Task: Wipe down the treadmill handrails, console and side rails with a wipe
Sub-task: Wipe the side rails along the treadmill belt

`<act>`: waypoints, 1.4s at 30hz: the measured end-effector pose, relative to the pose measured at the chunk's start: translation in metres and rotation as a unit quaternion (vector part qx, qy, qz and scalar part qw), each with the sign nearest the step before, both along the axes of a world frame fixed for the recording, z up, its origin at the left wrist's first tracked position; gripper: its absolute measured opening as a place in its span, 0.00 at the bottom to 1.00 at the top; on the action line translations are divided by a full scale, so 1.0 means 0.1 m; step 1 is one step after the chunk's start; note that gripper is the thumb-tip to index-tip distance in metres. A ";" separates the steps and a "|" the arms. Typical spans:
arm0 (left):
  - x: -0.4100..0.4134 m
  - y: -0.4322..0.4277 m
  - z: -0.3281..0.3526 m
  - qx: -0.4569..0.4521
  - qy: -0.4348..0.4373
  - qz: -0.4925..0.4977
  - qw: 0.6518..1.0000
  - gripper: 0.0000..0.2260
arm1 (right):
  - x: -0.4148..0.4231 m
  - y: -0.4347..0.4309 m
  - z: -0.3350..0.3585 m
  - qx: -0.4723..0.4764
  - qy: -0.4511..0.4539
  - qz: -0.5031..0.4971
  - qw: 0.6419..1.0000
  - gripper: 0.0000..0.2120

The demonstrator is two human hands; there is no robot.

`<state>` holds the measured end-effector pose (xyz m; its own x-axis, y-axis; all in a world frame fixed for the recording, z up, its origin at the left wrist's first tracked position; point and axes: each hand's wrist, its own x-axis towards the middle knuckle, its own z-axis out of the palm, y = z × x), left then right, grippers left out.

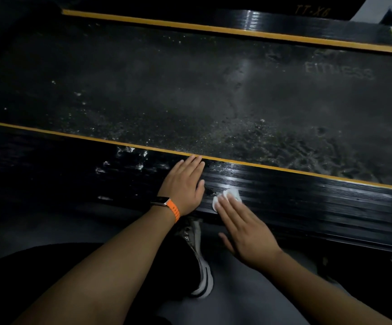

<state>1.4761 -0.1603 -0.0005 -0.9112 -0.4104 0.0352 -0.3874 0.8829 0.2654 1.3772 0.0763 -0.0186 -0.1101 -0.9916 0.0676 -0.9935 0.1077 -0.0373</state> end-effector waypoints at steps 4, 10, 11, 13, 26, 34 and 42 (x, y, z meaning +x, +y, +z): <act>0.00 0.00 0.00 0.002 -0.008 0.003 1.000 0.28 | -0.11 0.21 -0.01 0.003 0.013 -0.029 0.999 0.36; 0.00 0.00 -0.01 -0.003 -0.007 0.004 1.000 0.27 | 0.09 -0.32 -0.03 0.007 -0.017 -0.018 1.000 0.35; 0.00 0.00 -0.01 -0.003 -0.007 0.003 1.000 0.27 | 0.05 -0.33 -0.03 0.008 -0.018 -0.011 1.000 0.35; 0.00 0.00 -0.01 -0.003 -0.005 0.002 1.000 0.27 | -0.06 -0.21 -0.02 0.010 -0.014 0.000 1.000 0.35; -0.01 0.00 -0.03 -0.006 0.006 0.004 1.000 0.27 | -0.22 -0.31 0.02 0.034 -0.034 -0.008 0.999 0.35; -0.01 0.02 -0.02 -0.007 -0.003 0.003 1.000 0.27 | -0.37 -0.22 0.09 0.059 -0.027 -0.016 0.998 0.38; -0.02 0.00 -0.01 -0.010 -0.010 0.003 1.000 0.27 | -0.54 -0.31 0.13 0.067 -0.042 -0.010 0.997 0.38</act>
<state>1.4745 -0.1604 -0.0015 -0.9094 -0.4153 0.0241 -0.3980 0.8854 0.2401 1.3229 0.0452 -0.0052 -0.1305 -0.9886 -0.0755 -0.9850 0.1379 -0.1041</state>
